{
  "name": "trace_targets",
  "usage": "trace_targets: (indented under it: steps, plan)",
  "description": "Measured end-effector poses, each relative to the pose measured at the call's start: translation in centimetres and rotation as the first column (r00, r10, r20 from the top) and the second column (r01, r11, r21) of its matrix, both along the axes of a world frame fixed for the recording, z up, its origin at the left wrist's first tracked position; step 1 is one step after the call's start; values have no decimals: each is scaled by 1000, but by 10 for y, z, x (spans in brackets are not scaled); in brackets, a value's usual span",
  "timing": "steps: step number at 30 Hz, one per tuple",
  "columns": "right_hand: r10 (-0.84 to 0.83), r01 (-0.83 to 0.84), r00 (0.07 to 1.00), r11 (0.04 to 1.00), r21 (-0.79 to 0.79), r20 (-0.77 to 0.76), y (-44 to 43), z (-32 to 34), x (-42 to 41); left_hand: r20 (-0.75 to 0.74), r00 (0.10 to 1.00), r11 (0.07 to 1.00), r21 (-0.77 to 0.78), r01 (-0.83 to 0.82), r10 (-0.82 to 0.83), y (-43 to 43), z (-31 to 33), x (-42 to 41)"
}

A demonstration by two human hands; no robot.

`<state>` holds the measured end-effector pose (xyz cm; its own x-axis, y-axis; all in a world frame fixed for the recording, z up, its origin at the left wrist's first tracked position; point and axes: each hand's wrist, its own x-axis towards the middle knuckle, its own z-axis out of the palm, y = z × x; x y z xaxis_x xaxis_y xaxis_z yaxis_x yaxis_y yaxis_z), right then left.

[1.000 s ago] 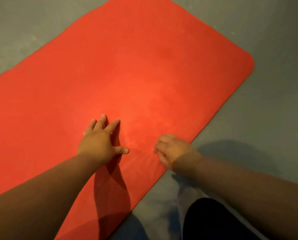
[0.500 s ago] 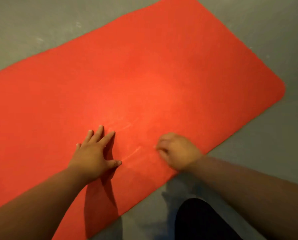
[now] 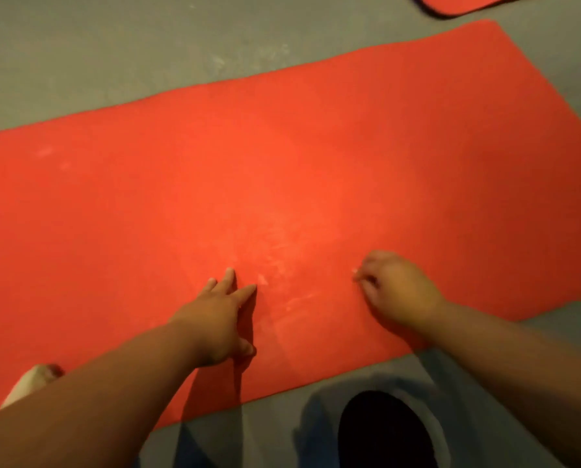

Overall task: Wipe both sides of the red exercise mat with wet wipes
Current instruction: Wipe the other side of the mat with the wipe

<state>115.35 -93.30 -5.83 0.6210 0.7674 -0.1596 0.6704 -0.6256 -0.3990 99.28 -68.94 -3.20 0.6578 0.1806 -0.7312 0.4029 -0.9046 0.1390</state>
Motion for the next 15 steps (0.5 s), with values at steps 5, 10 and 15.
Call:
trace_targets:
  steps: [5,10,15]
  plan:
    - [-567,568,819,823,10,89,13,-3,28,94,995,999,43,-27,23,2,-2,-24]
    - [460,-474,866,880,-29,-197,70,-6,-68,214,958,981,2,-196,191,1,-7,-24]
    - [-186,182,981,981,-65,-58,59,-1,56,229,969,991,76,-113,93,11,-5,-19]
